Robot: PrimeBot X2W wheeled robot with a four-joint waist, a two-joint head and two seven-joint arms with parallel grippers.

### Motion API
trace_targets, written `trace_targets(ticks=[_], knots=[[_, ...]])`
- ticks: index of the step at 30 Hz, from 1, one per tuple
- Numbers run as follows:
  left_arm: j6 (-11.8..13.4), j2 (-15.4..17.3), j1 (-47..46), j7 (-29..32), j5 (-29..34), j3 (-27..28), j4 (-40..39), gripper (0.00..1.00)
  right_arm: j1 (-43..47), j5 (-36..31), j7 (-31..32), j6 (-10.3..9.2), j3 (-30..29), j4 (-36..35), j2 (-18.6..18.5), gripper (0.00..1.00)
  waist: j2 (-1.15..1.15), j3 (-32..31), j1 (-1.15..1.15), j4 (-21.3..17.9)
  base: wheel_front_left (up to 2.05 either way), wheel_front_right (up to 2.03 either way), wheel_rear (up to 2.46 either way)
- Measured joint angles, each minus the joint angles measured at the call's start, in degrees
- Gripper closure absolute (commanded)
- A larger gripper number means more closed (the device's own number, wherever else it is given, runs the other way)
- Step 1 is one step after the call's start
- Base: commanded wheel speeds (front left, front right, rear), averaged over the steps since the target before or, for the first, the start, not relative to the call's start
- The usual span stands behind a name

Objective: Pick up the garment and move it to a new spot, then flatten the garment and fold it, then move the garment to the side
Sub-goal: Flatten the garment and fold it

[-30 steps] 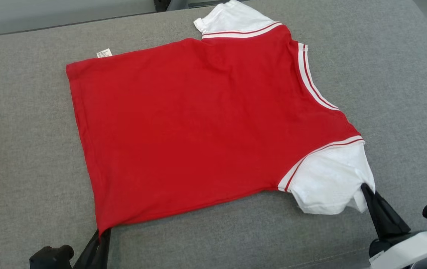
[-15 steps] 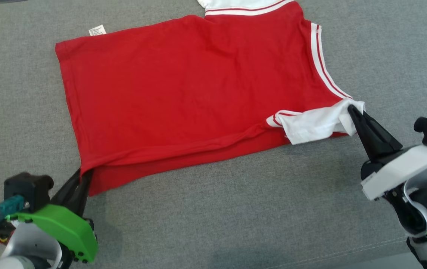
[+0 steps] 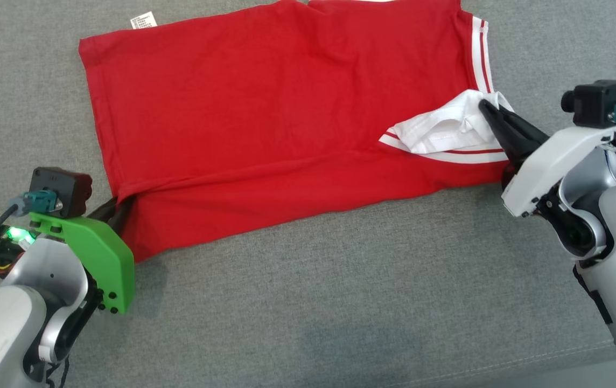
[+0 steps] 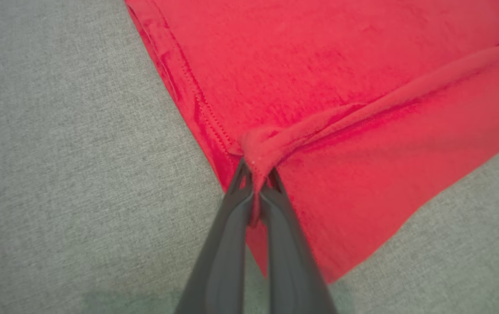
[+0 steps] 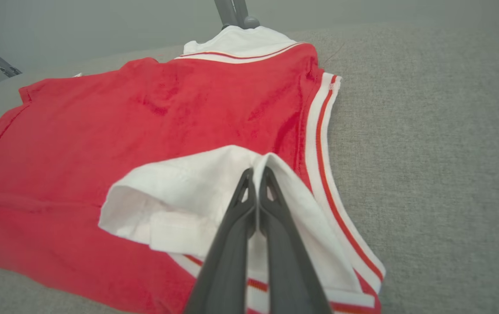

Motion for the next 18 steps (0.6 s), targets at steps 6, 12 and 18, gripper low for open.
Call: trace_targets(ticks=[6,12,18], knots=[[-2.0,-0.6,-3.3,1.7,0.1,-1.2,3.4,1.0,-5.3,0.7,3.9,0.0,3.2,4.6,-1.6,1.0,0.0,0.6,0.0,0.4,0.0,0.0,0.0],[-2.9,-1.5,-5.3,3.0,-0.4,-1.6,6.0,0.89,-10.8,0.1,7.1,0.0,6.3,8.8,-2.9,0.0,0.0,1.1,0.0,1.0,0.0,0.0,0.0],[-2.8,-2.5,-5.3,1.9,-0.9,-1.5,6.9,0.0,-12.6,1.0,8.1,0.0,8.2,10.1,-3.0,0.0,0.0,0.9,0.0,1.2,0.0,0.0,0.0]])
